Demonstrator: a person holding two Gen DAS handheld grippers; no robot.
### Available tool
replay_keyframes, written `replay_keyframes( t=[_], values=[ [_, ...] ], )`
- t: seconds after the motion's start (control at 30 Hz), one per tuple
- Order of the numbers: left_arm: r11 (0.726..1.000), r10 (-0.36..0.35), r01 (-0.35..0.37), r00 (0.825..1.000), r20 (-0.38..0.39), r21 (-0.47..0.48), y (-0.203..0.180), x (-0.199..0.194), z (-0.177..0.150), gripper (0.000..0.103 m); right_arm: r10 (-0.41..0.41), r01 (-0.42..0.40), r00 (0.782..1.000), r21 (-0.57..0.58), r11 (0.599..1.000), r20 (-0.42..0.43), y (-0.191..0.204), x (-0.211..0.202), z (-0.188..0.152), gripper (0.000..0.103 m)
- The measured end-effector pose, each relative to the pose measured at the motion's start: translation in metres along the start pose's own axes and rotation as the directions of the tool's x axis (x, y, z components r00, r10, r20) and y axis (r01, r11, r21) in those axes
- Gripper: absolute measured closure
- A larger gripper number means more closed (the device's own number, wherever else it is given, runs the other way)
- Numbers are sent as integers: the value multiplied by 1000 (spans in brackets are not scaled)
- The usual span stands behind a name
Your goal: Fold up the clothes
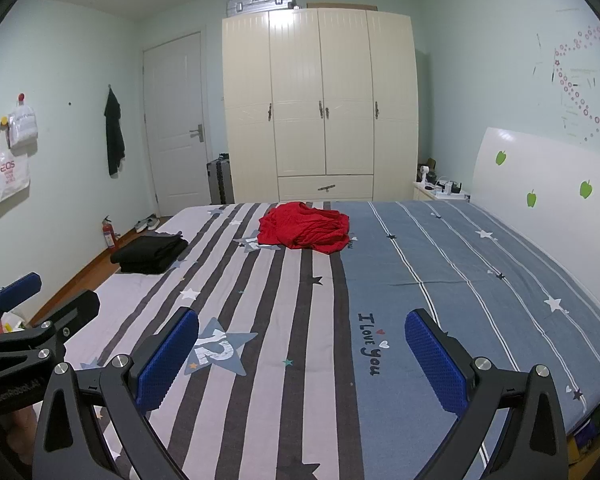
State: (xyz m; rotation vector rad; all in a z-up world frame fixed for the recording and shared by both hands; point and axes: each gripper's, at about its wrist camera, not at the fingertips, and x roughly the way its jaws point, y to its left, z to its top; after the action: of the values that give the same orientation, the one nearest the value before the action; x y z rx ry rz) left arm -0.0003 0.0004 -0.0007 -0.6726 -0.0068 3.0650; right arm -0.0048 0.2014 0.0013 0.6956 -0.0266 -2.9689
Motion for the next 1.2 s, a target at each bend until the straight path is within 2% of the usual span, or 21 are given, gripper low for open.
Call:
replay_keyframes(
  t=[0.37,1.2],
  values=[
    [1000,3,-3,1000,8,7,0,3,0,1,-5,5,1000,-8,1000,-6,9,-3,3,1],
    [1000,-1,1,1000,22,3,0,-4,7,1,4,-4,1000,4,1000,7,-1,-3,9,1]
  ],
)
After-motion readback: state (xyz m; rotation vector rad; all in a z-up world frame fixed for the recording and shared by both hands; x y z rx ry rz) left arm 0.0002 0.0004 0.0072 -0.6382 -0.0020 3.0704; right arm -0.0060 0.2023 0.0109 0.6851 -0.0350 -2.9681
